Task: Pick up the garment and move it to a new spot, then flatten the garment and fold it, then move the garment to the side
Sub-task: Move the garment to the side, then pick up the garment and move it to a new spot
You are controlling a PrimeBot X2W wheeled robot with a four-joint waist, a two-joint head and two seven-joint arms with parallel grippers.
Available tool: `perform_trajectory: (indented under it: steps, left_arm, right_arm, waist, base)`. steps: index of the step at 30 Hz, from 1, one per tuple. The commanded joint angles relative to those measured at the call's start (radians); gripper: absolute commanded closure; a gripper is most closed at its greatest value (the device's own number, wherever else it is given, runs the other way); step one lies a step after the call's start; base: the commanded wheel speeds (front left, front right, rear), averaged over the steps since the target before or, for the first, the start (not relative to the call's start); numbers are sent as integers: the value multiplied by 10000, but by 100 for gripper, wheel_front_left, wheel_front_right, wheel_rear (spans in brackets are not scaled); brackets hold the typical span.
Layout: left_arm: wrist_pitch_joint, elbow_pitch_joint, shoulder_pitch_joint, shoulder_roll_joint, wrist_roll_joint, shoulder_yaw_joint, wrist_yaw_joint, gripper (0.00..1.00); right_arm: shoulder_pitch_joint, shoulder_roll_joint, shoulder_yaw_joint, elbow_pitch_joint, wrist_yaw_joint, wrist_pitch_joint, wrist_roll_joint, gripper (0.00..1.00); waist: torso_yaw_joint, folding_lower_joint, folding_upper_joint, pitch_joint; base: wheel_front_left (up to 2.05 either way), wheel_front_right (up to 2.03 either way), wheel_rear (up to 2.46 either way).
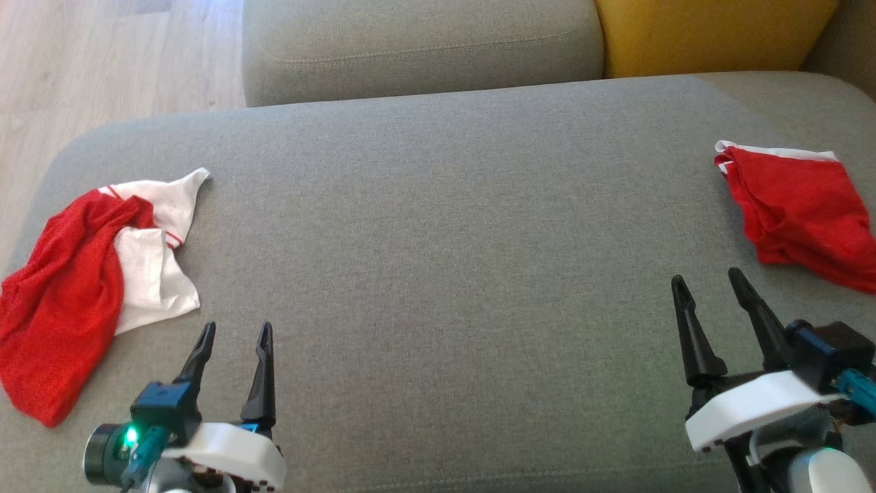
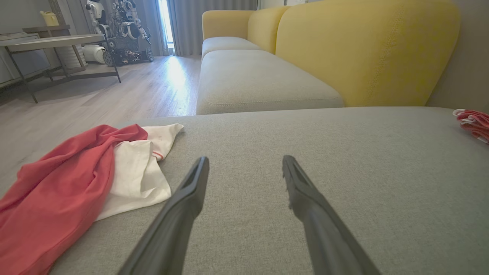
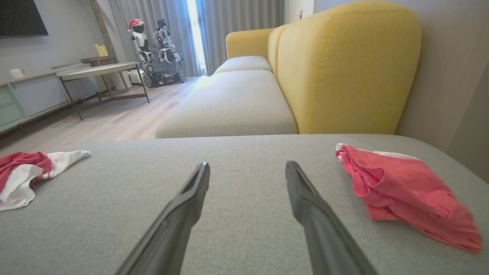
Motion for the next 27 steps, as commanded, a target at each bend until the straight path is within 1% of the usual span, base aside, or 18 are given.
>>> perform_trajectory:
  steps: [1, 18, 22, 27]
  left_arm:
    - [0, -351, -410, 204, -16, 365, 60, 0]
    - [52, -492, -573, 291, -39, 288, 143, 0]
    - [34, -491, -690, 269, -89, 297, 153, 0]
    - [4, -414, -872, 224, -214, 319, 114, 0]
  right_arm:
    - [-188, 23, 180, -425, -7, 16, -67, 0]
    - [-186, 83, 63, -491, -7, 22, -138, 0]
    - [-186, 107, 33, -561, -7, 22, -195, 0]
    - [-131, 128, 119, -726, -7, 72, -247, 0]
  waist:
    - [7, 0, -1, 13]
    - [98, 0, -1, 142]
    - [343, 0, -1, 141]
    - [965, 0, -1, 106]
  base:
    - [0, 0, 0]
    - [0, 0, 0]
    - [0, 0, 0]
    - [0, 0, 0]
